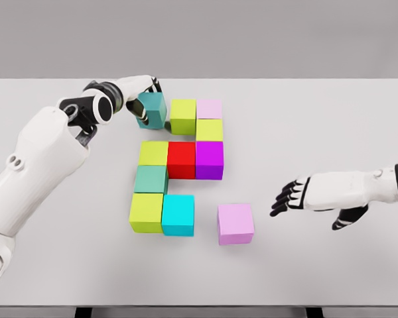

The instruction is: Assemble the squares on the desktop into the number 2

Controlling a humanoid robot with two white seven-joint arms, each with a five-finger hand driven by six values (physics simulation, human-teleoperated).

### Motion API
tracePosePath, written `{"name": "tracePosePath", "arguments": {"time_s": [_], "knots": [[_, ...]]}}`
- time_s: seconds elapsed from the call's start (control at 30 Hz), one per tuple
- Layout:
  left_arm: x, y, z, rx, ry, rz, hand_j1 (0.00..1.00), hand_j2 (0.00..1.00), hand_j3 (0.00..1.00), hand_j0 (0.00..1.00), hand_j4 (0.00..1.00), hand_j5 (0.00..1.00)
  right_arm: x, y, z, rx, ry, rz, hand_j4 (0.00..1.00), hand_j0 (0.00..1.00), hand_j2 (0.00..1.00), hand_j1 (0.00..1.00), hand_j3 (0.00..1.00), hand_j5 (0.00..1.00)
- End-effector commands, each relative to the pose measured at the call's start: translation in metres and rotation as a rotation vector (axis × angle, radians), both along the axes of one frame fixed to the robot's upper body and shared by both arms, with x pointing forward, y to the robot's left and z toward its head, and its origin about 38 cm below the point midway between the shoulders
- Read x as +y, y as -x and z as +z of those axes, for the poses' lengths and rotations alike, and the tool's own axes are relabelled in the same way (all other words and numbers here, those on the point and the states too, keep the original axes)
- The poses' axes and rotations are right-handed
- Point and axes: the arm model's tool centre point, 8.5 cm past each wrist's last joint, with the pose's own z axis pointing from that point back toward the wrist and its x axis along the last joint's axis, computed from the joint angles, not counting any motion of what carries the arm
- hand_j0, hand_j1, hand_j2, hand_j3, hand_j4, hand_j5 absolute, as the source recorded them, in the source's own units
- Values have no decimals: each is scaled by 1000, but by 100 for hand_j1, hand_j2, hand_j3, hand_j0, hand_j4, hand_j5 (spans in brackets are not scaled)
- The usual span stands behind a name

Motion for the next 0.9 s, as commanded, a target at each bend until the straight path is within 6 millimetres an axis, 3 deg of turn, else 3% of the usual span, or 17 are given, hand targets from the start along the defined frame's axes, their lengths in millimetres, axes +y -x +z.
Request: {"name": "tracePosePath", "arguments": {"time_s": [0.0,0.27,0.47,0.87], "knots": [[1,-1,-3,7,-2,5,43,43,43,43,43,43,3,3,-7,26,-3,7,100,100,100,100,100,100],[-5,-3,-6,7,-9,5,43,43,43,43,43,43,9,11,-24,76,5,27,100,100,100,100,100,100],[-7,-2,-5,5,-7,2,43,43,43,43,43,43,29,13,-33,97,-27,70,100,100,100,100,100,100],[-10,-2,-6,10,-3,-2,43,43,43,43,43,43,50,10,-33,91,-65,109,100,100,100,100,100,100]]}}
